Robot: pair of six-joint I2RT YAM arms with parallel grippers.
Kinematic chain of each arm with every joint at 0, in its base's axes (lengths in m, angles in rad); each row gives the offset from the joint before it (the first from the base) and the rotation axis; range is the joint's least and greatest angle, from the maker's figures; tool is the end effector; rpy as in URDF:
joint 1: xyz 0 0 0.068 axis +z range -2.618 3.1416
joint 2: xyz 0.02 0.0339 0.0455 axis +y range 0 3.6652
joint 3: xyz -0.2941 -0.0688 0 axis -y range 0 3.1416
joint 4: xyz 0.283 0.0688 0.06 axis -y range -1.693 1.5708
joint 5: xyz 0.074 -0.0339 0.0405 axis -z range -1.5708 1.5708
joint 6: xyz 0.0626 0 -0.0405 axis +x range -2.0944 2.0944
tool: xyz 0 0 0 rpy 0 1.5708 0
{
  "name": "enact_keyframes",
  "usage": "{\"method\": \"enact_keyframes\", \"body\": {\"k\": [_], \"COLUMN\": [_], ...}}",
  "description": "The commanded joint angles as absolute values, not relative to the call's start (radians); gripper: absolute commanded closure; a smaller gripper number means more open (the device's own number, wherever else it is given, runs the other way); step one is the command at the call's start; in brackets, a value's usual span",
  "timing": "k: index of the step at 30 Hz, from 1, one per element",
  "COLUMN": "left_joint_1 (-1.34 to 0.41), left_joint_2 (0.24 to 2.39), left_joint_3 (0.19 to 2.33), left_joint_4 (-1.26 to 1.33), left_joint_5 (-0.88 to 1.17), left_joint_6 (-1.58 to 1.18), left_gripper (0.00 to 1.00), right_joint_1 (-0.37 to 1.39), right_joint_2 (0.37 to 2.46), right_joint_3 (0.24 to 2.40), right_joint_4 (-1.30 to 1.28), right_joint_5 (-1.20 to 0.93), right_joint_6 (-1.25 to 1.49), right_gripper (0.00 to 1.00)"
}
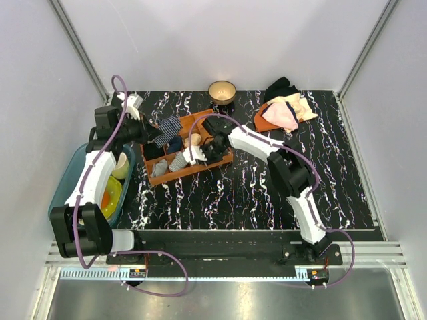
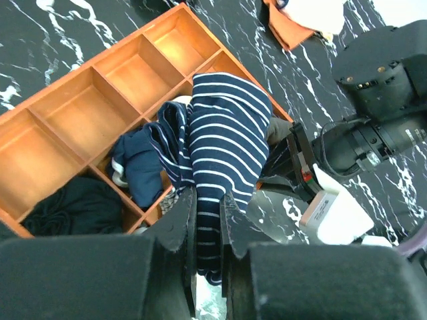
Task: Roll the underwear
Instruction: Move the storage box to the center of the board.
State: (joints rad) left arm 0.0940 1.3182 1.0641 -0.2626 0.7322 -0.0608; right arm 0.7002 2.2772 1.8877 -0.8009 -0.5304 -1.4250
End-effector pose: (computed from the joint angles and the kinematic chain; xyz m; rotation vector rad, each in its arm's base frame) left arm 0.3427 -0.0097 0.3256 0.2864 2.0016 -0.7374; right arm 0.3948 0.3741 0.1664 -2.3056 1.1307 0.4762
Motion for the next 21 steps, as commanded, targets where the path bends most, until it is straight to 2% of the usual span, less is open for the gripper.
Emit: {"method": "enact_keyframes", "body": {"k": [1,11,21], "left_joint_1": [0.055,0.052,0.075], "left_joint_2": [1.319,1.348,1.45], "left_joint_3": [1.017,1.005,1.104], "left_joint_4": [-0.163,-0.267,-0.422], "left_joint_5": [0.773,0.609,0.321], "left_joint_6": [-0.118,-0.025,0.143], "left_gripper": [0.99,0.99,1.0], "right_joint_1": [0.772,0.825,0.825], "right_joint_2": [2.166,2.019,1.948], "right_joint_3": [1.752,1.617,1.471], "right_joint_4": [-0.761,-0.741,-0.663], "right_joint_5": [-0.529,-0.574,-0.569], "right_joint_6": [-1.287,-1.092,-1.039], "right_gripper": [0.93,0.91,0.89]}}
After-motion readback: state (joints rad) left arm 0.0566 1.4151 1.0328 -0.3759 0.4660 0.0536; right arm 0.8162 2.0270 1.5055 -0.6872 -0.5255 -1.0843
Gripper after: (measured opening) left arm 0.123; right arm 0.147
